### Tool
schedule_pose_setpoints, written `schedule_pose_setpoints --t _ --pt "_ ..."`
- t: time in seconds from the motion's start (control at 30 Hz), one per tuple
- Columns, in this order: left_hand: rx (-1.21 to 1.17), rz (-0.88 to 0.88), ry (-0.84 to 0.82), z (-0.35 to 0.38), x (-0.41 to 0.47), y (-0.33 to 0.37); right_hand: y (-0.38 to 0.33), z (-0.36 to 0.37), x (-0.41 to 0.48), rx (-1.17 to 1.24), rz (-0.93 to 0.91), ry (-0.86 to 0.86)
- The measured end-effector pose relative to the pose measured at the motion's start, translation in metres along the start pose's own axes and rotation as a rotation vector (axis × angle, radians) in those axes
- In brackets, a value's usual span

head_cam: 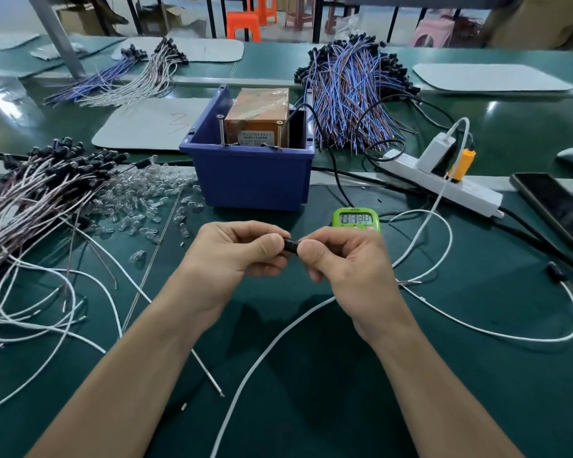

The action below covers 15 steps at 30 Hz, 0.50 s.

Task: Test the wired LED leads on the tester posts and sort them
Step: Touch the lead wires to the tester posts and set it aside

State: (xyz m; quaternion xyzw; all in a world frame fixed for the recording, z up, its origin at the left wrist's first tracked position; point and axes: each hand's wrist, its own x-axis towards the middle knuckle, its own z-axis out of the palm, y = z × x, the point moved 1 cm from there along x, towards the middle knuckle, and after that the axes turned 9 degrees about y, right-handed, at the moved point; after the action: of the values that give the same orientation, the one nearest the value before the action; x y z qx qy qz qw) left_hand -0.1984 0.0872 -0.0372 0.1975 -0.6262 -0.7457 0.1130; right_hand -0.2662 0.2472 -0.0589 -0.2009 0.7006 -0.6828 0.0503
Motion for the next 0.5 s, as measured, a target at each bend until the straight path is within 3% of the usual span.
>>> schedule_pose_setpoints --t 0.17,0.37,0.5 --pt "-0.043 -0.055 -0.005 -0.002 0.001 0.001 -0.007 -0.008 0.003 0.090 0.110 -0.115" --pt "-0.110 -0.018 0.134 -0.007 0.006 0.005 -0.021 -0.021 0.000 -0.160 0.122 -0.068" --pt "-0.241 0.004 0.272 -0.027 0.008 0.017 -0.041 -0.025 0.003 -0.306 0.117 -0.159"
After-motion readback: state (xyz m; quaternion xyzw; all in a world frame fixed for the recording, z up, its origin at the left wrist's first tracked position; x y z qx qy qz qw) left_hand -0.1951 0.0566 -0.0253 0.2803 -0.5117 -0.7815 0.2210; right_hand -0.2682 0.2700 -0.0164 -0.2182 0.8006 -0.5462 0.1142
